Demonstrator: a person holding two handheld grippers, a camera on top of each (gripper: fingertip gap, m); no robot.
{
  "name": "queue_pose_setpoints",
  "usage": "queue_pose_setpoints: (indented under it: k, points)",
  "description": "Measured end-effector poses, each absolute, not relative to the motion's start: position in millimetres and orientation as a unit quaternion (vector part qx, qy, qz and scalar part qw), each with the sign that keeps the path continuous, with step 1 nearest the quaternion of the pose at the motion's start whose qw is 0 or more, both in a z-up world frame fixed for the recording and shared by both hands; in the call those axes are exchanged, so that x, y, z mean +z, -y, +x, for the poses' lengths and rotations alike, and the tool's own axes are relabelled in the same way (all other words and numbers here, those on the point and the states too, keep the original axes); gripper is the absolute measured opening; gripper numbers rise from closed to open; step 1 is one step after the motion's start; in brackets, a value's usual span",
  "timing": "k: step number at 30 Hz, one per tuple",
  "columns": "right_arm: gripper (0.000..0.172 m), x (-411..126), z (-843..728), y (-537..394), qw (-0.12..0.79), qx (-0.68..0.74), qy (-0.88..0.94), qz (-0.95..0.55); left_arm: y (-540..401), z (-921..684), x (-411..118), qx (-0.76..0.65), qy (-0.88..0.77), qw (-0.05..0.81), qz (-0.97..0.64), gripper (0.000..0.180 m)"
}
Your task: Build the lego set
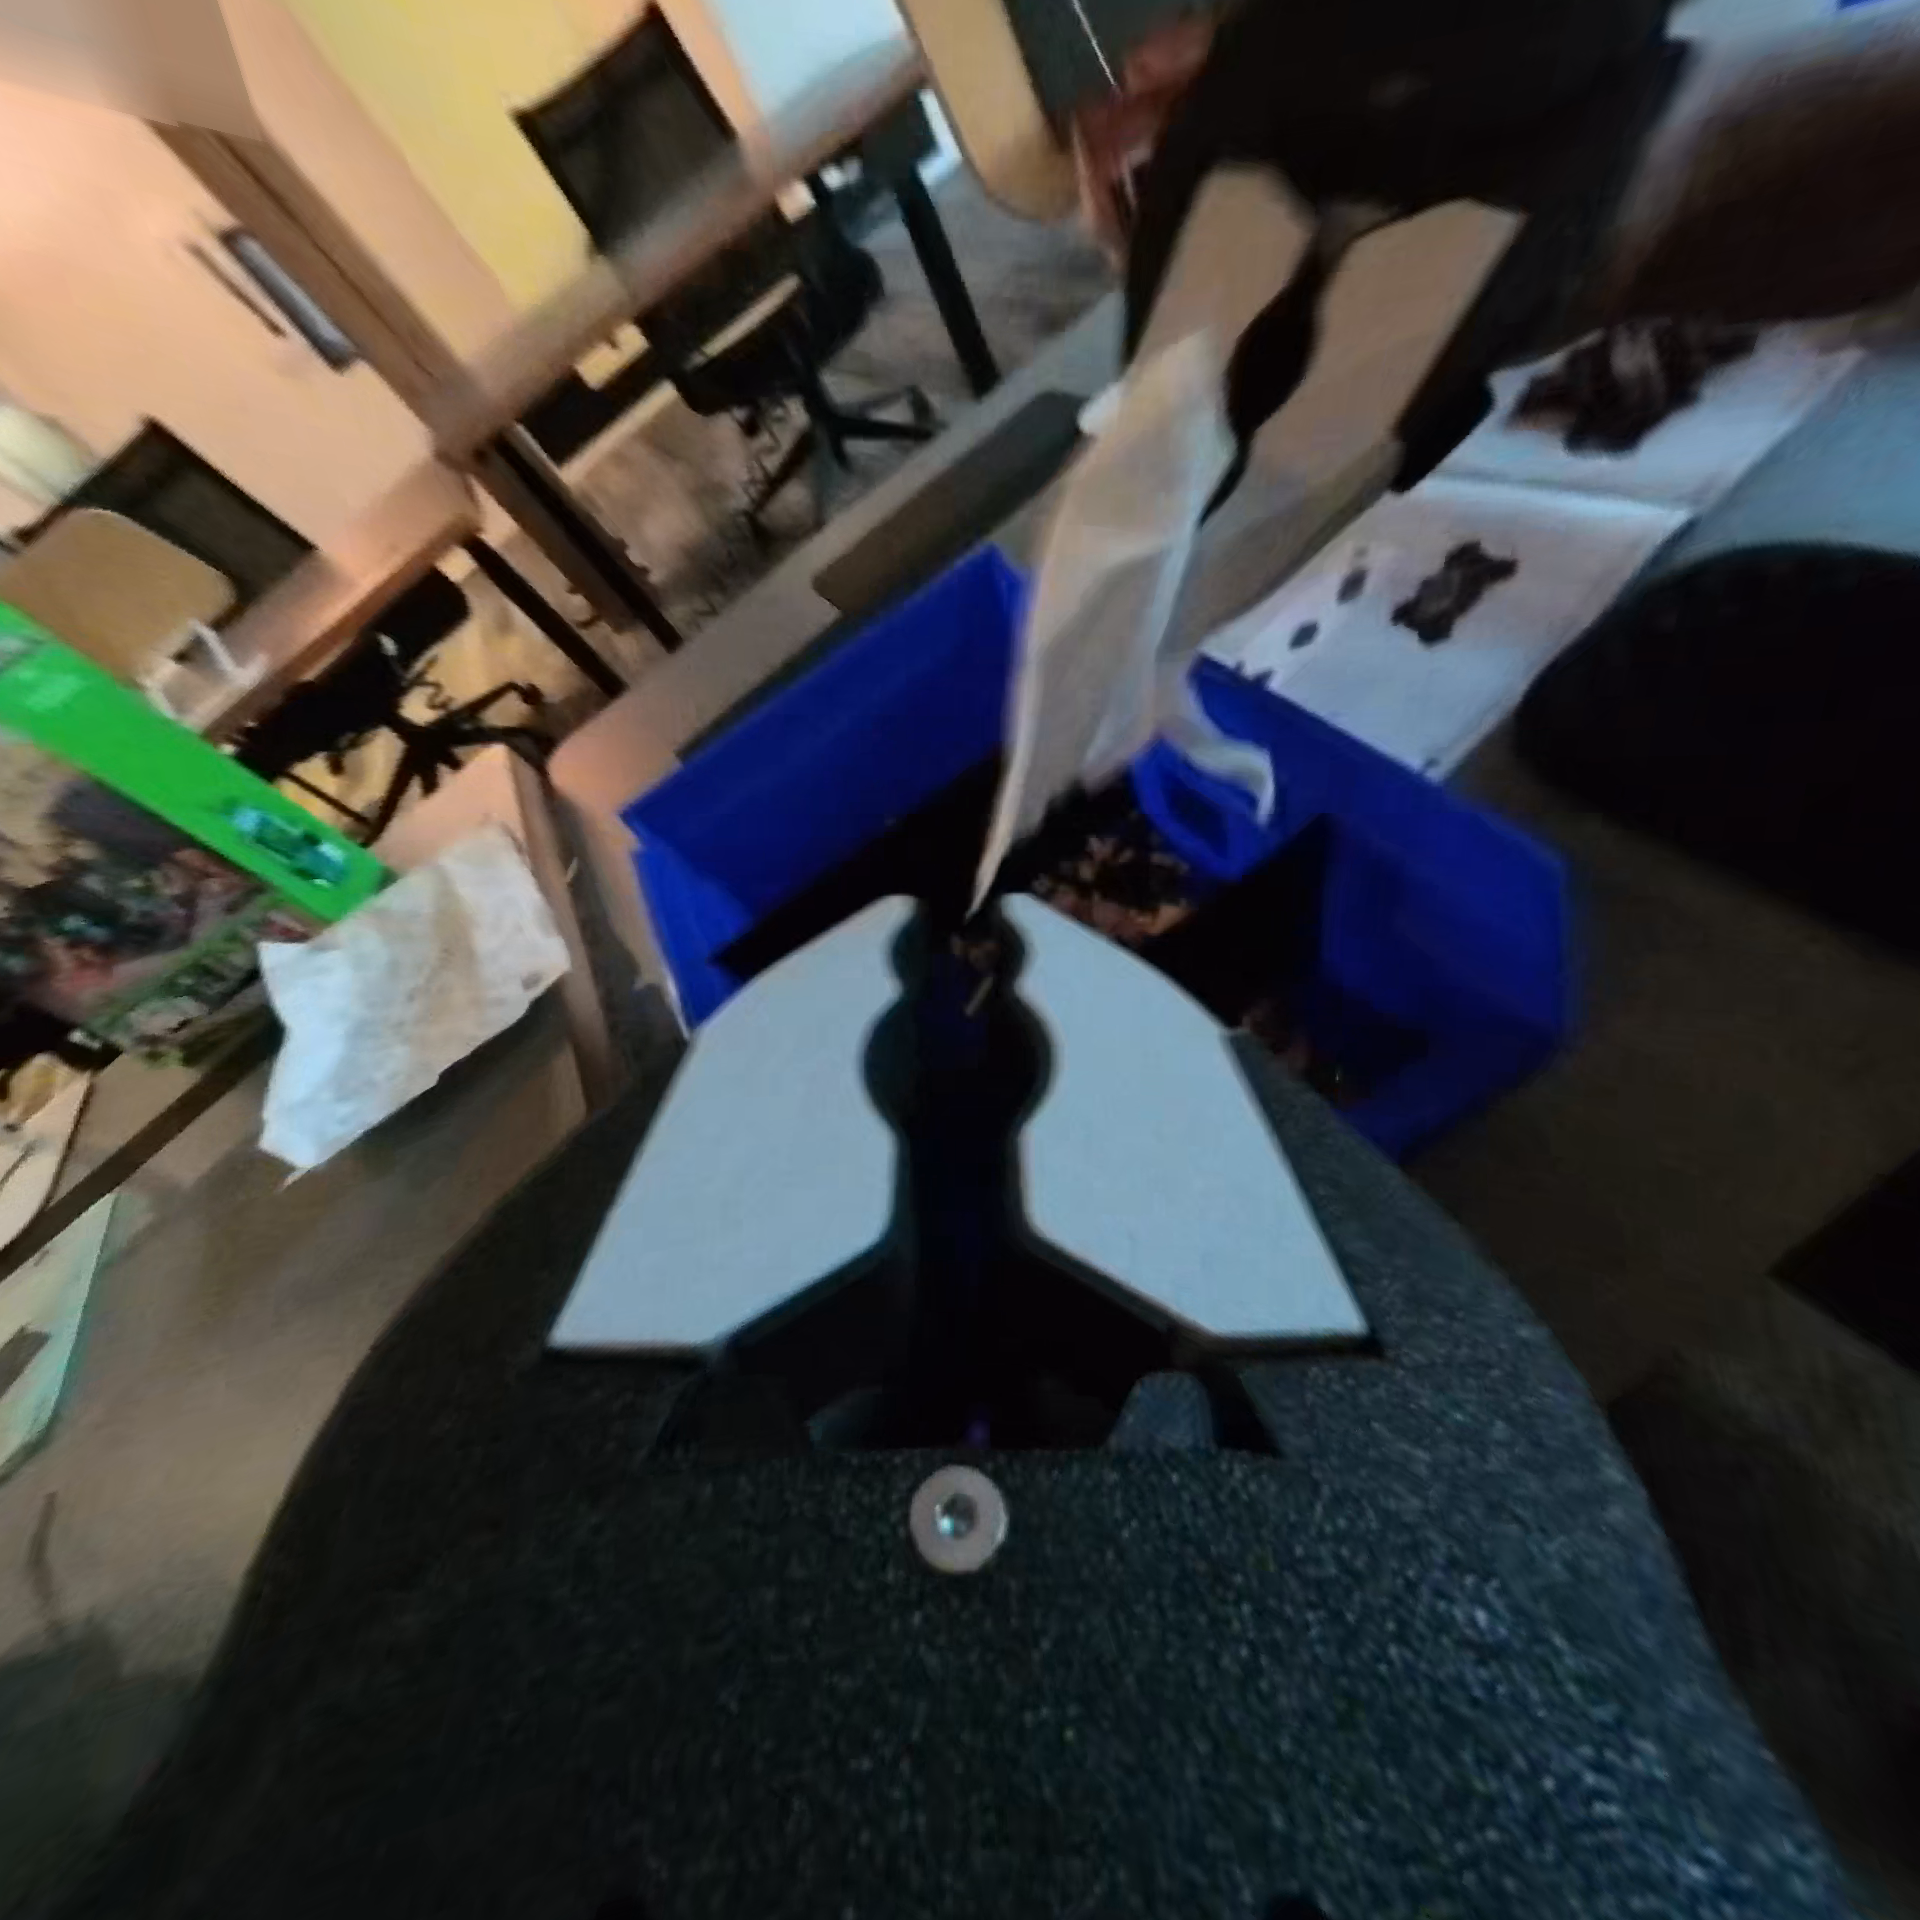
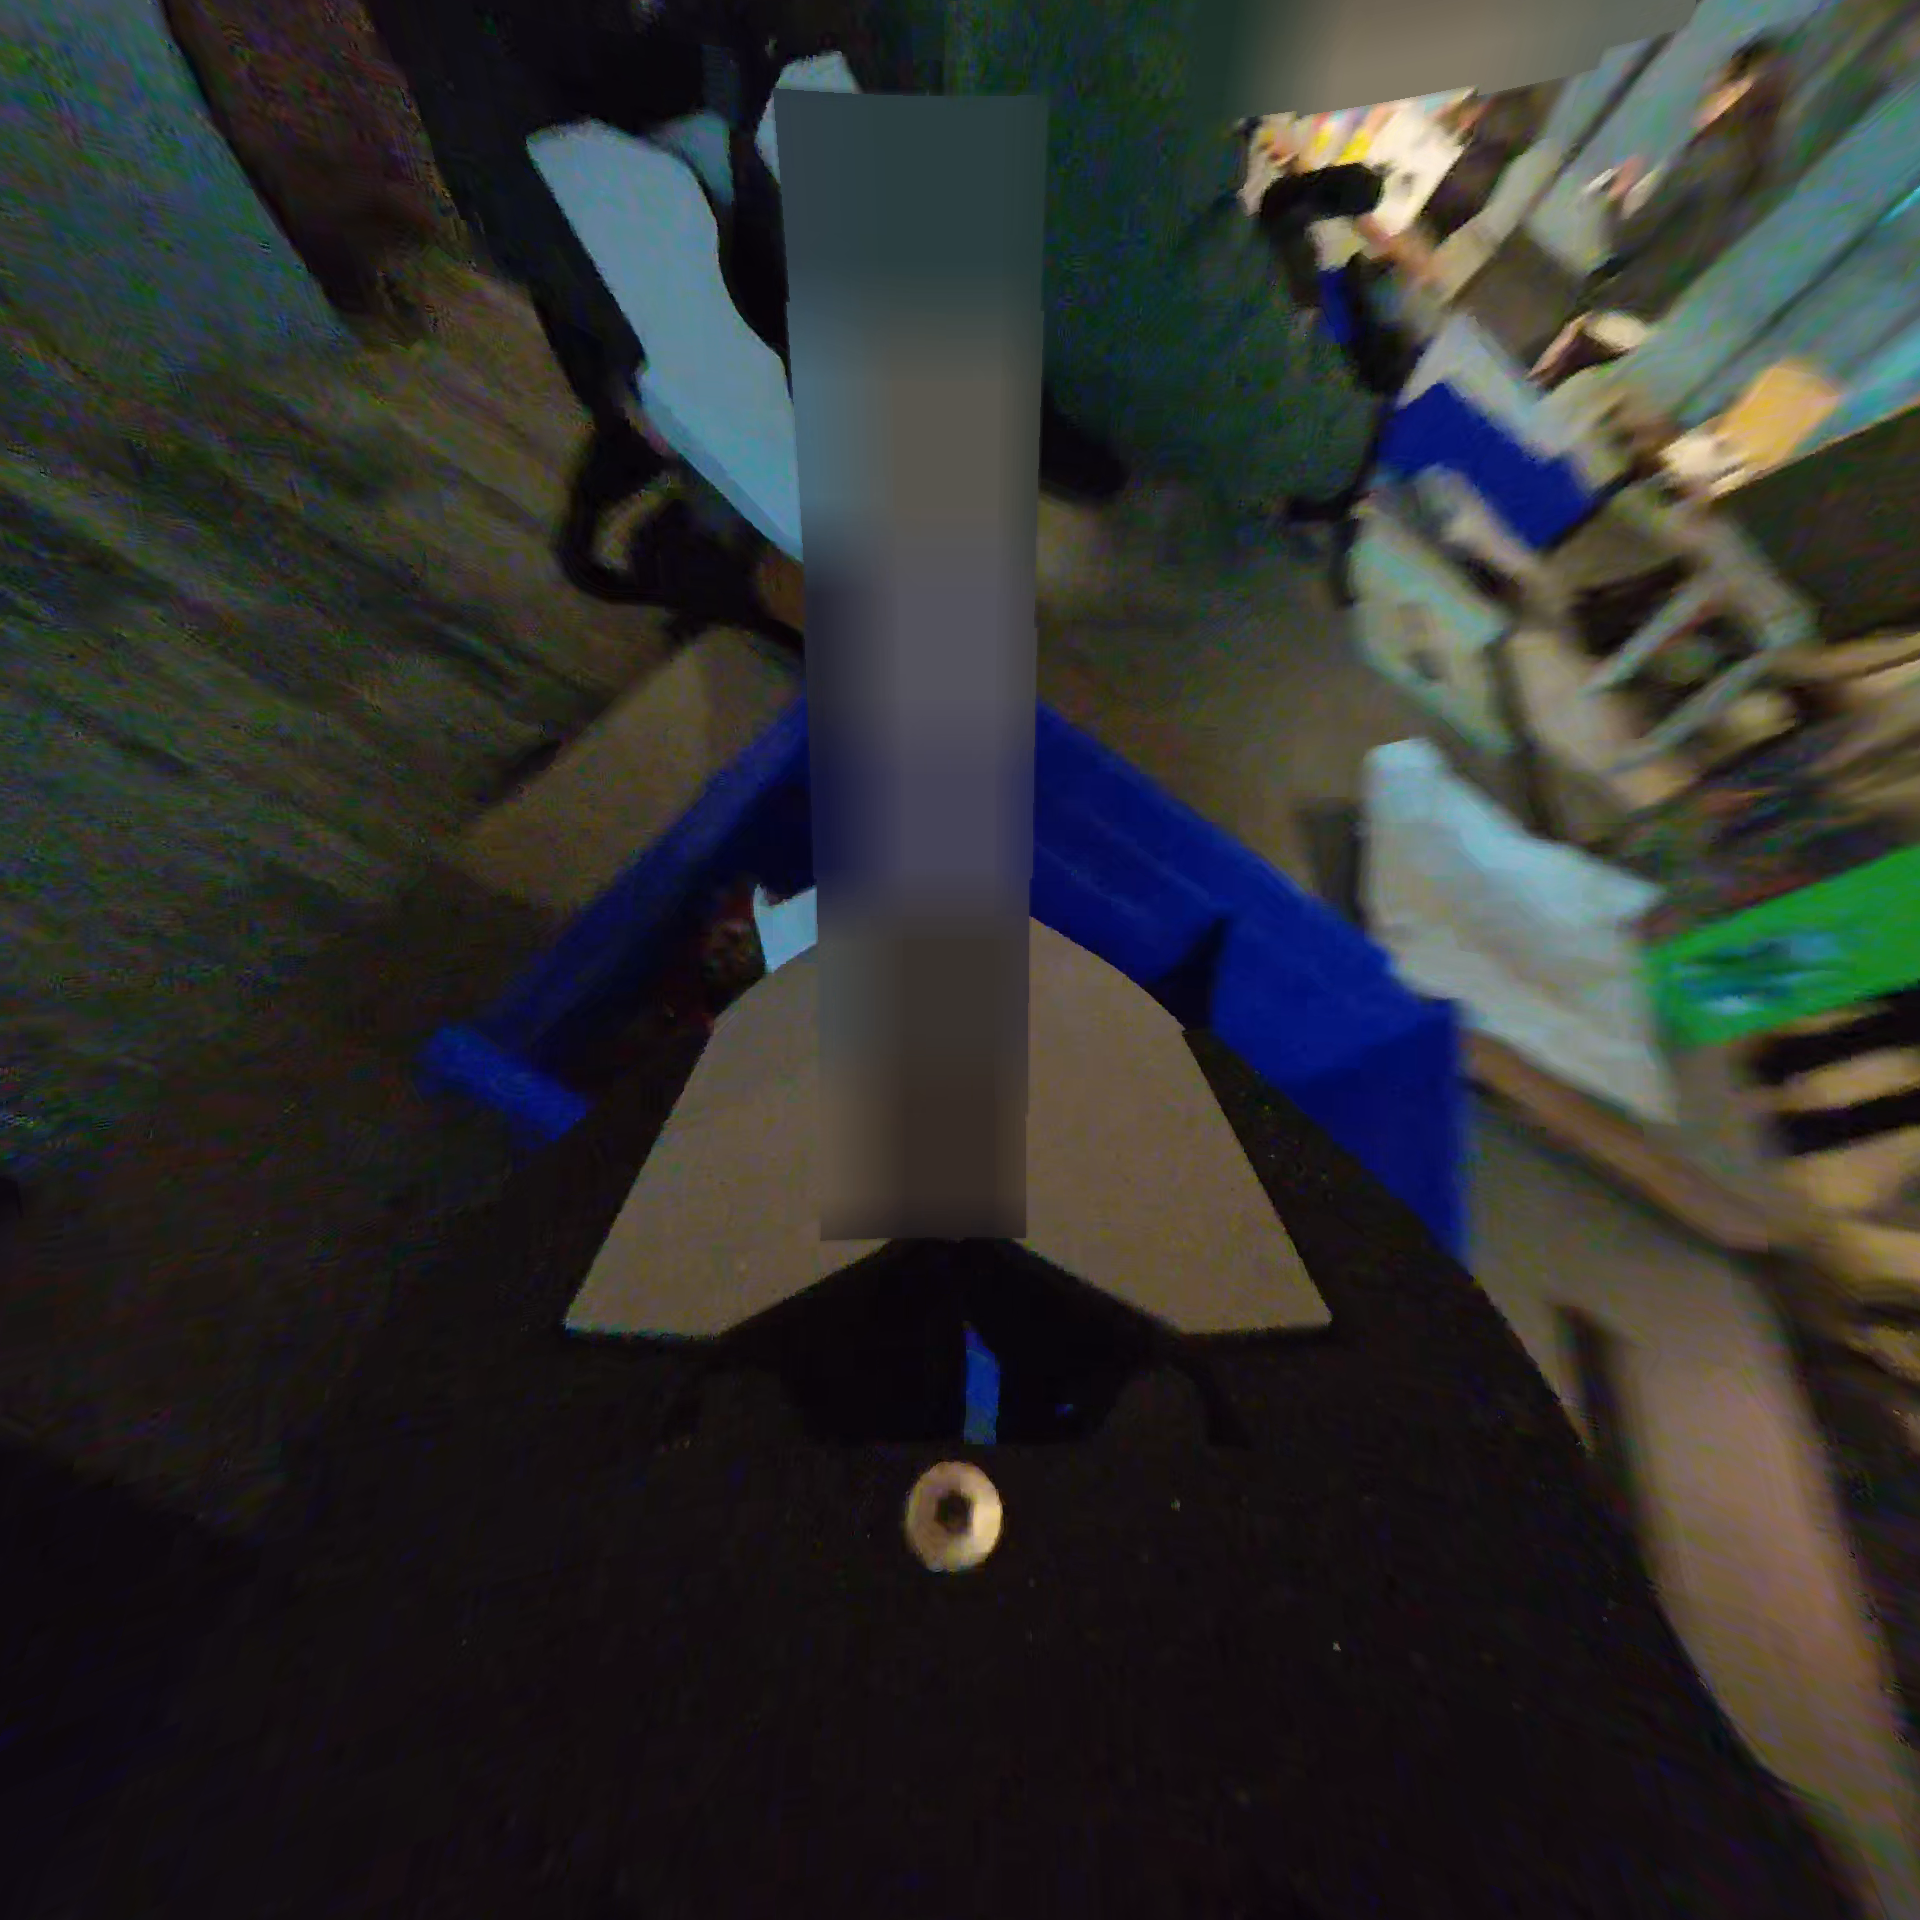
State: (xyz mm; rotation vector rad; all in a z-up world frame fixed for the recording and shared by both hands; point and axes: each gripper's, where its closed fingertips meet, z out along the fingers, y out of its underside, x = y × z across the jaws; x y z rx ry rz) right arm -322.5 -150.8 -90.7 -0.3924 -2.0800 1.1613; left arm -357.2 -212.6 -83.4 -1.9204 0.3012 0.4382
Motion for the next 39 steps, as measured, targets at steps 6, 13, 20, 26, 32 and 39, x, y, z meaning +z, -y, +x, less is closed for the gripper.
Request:
queue_pose_setpoints:
  k: [6, 13, 20, 26, 32, 39]
  points:
    - [0.0, -62, -289, 110, 0.609, 0.288, 0.739, -0.002, 189, -320, -72, 0.043, -0.076, 0.586, -0.806, 0.058]
    - [0.0, -41, -247, 74, 0.769, 0.047, 0.629, 0.109, 132, -266, -49, -0.22, -0.044, 0.617, -0.754, 0.061]
    - [0.0, -38, -228, 53, 0.793, -0.067, 0.585, 0.156, 98, -218, -26, -0.375, -0.085, 0.626, -0.679, 0.044]
    - [0.0, -39, -224, 46, 0.794, -0.106, 0.57, 0.183, 86, -229, -27, -0.39, -0.035, 0.617, -0.683, 0.056]
    - [0.0, -35, -222, 58, 0.802, -0.083, 0.564, 0.177, 75, -216, -37, -0.371, -0.064, 0.607, -0.699, 0.008]
    - [0.02, -46, -208, 44, 0.701, 0.203, 0.683, 0.038, 95, -239, -36, -0.181, -0.138, 0.675, -0.702, 0.0]
